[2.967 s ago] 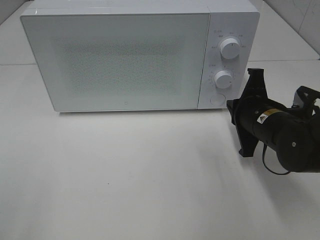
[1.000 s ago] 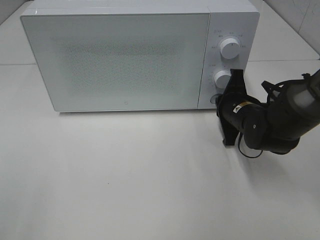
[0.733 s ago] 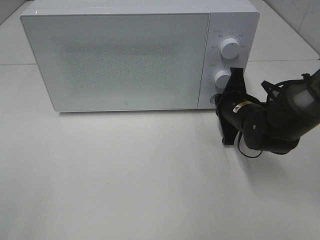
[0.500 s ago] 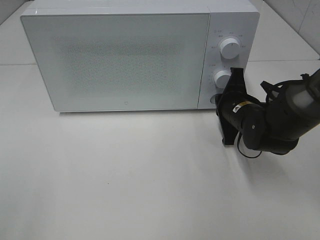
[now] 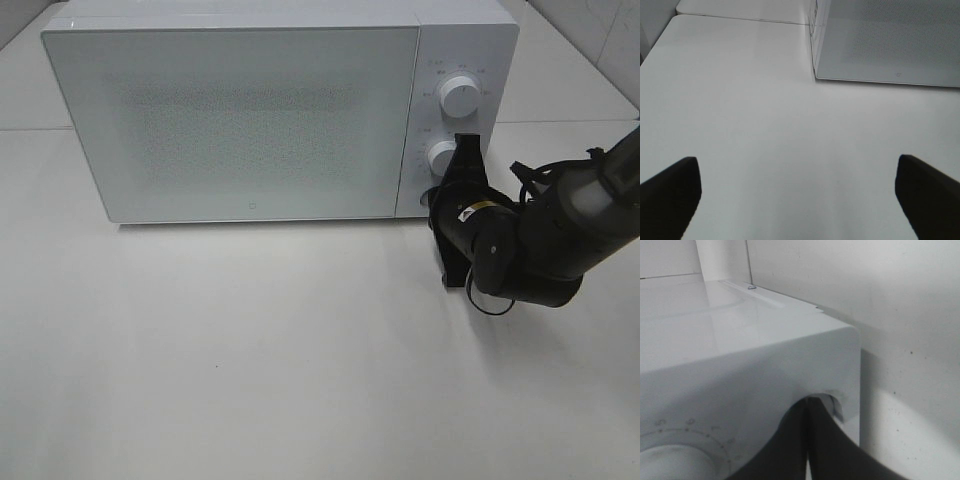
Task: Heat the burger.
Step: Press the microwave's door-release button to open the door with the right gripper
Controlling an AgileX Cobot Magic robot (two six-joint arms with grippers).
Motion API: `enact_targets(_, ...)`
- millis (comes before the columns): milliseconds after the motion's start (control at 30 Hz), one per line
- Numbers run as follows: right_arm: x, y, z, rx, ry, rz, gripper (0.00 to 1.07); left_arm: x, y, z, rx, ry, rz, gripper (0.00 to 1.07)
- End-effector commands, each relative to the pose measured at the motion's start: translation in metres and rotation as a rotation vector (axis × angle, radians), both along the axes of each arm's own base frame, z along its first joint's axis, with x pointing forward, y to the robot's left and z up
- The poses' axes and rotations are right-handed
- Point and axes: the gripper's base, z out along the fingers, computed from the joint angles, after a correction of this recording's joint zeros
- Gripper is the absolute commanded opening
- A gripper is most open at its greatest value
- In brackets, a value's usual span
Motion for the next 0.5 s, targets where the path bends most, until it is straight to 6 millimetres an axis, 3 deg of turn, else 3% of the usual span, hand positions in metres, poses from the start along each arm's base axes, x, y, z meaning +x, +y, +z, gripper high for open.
enact_targets(33,0.031,-0.014,0.048,-0.01,-0.361,-0.127,0.0,-0.001,0.0,-0.001,-0.004,-0.011,0.0,0.98)
enact_targets(167,0.049,-0.018,0.057,-0.019,-0.449,-0.149,0.0,-0.001,0.0,-0.001,-0.004,-0.011,0.0,0.98)
enact_targets(500,0.051,-0.018,0.056,-0.013,-0.455,-0.148,0.0,-0.001,0.0,-0.001,-0.004,-0.011,0.0,0.98)
